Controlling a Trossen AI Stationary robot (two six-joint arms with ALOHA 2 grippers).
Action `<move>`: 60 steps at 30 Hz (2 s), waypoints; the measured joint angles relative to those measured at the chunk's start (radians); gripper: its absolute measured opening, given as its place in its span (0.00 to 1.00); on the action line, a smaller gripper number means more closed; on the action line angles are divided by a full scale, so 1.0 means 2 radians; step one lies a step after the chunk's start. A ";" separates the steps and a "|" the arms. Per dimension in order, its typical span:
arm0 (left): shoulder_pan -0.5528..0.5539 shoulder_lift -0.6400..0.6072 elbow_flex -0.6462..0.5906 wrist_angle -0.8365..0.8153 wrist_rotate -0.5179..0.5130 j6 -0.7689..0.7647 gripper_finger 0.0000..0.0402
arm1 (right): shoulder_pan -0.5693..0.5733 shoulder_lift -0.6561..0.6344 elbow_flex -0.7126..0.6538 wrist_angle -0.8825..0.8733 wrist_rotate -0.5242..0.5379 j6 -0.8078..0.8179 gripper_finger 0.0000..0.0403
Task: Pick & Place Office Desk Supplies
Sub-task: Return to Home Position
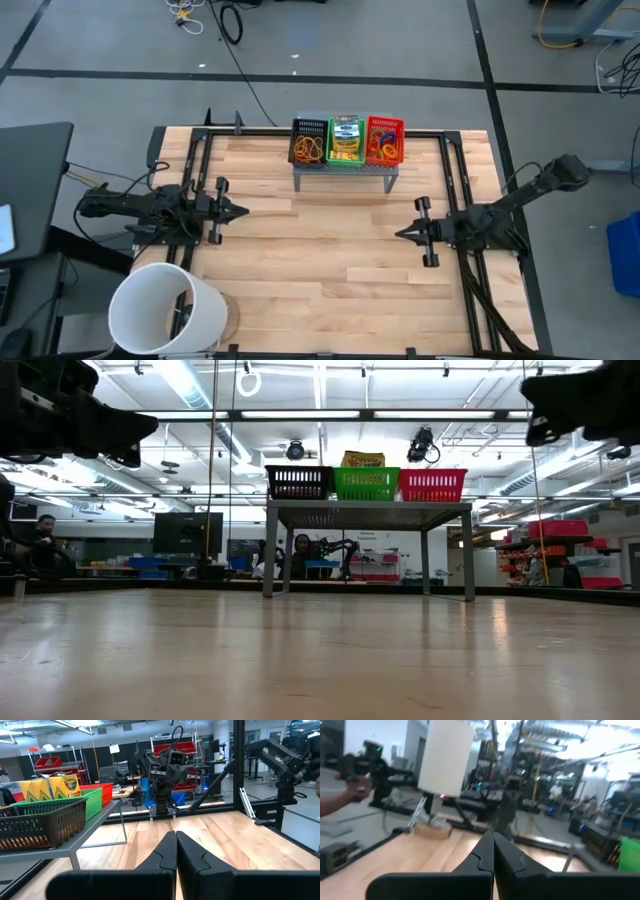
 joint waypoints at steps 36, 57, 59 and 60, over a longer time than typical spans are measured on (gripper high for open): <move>0.000 0.000 0.000 -0.003 -0.016 -0.005 0.00 | -0.051 -0.344 0.000 -0.383 -0.047 0.025 0.00; 0.000 0.000 0.000 -0.016 -0.129 -0.023 0.01 | -0.191 -0.341 0.000 -0.390 -0.159 0.106 0.01; 0.000 0.000 0.000 -0.015 -0.130 -0.023 0.01 | -0.191 -0.342 0.000 -0.393 -0.159 0.113 0.04; 0.000 0.000 0.000 -0.015 -0.129 -0.023 0.01 | -0.191 -0.342 0.000 -0.393 -0.159 0.114 0.05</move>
